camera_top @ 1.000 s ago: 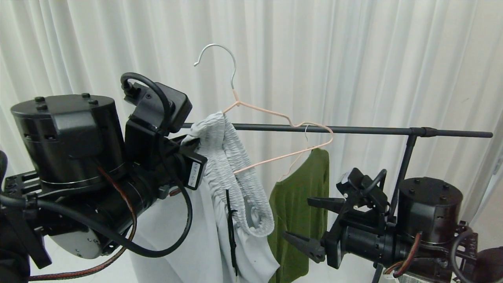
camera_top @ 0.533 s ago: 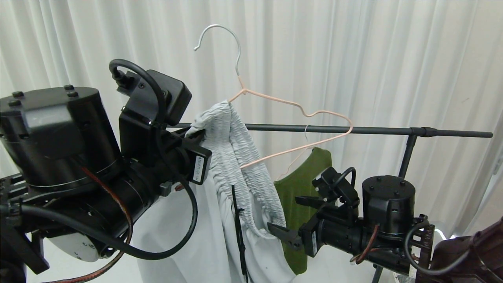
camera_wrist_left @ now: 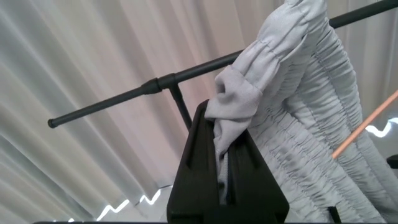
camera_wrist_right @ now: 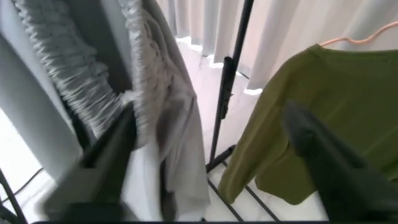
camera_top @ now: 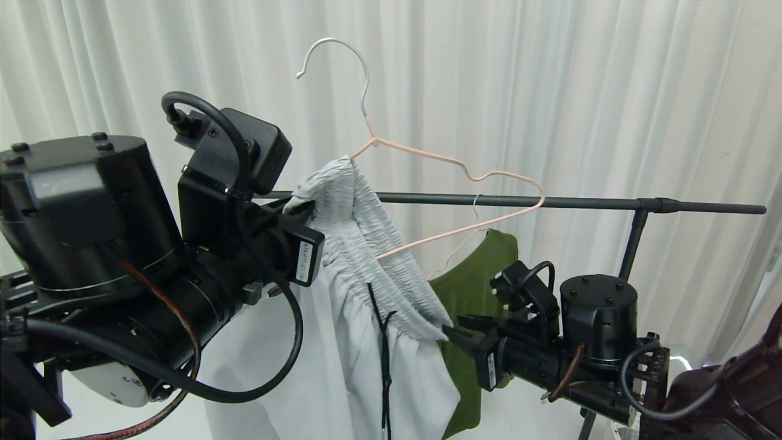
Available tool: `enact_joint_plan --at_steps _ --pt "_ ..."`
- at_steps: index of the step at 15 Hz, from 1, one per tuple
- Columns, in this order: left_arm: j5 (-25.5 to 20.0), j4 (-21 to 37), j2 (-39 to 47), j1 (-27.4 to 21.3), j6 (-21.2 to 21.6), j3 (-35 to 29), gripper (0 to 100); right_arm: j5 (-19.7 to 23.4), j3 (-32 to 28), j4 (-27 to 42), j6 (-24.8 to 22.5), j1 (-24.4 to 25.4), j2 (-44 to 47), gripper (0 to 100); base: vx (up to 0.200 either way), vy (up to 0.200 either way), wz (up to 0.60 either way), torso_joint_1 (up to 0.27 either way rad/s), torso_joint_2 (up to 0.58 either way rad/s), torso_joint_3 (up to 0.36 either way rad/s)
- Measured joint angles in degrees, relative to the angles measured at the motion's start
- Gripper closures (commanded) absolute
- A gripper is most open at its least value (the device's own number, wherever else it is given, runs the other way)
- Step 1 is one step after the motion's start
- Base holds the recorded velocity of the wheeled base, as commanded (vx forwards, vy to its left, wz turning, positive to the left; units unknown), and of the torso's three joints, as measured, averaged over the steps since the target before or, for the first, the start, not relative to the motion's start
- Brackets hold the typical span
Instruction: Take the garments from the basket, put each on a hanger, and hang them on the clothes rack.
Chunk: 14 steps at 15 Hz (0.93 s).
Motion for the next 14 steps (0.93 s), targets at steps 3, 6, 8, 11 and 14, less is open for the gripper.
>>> enact_joint_plan --at_steps 3,6,8,11,14 --pt "-0.11 0.01 -0.09 1.10 -0.17 1.51 100 -0.71 1.27 -0.68 1.01 -3.80 -1.18 100 0.000 0.000 0.00 0.000 0.00 0.000" --pt "-0.35 -0.07 -0.72 1.51 -0.20 3.89 100 -0.38 1.39 -1.58 1.43 -8.81 -2.76 100 0.000 0.000 0.00 0.000 0.00 0.000" --pt "-0.44 -1.74 -1.16 1.51 -0.17 5.81 100 -0.27 1.27 -1.62 1.41 -11.19 -3.39 100 0.000 0.000 0.00 0.000 0.00 0.000" --pt "-0.39 -5.68 -1.44 1.49 0.33 10.64 100 -0.09 0.39 -1.51 1.41 -13.99 -3.85 100 0.000 0.000 0.00 0.000 0.00 0.000" --pt "-0.37 -7.44 -1.80 1.45 0.46 15.48 100 -0.11 -0.40 -1.39 1.34 -14.99 -3.94 100 0.000 0.000 0.00 0.000 0.00 0.000"
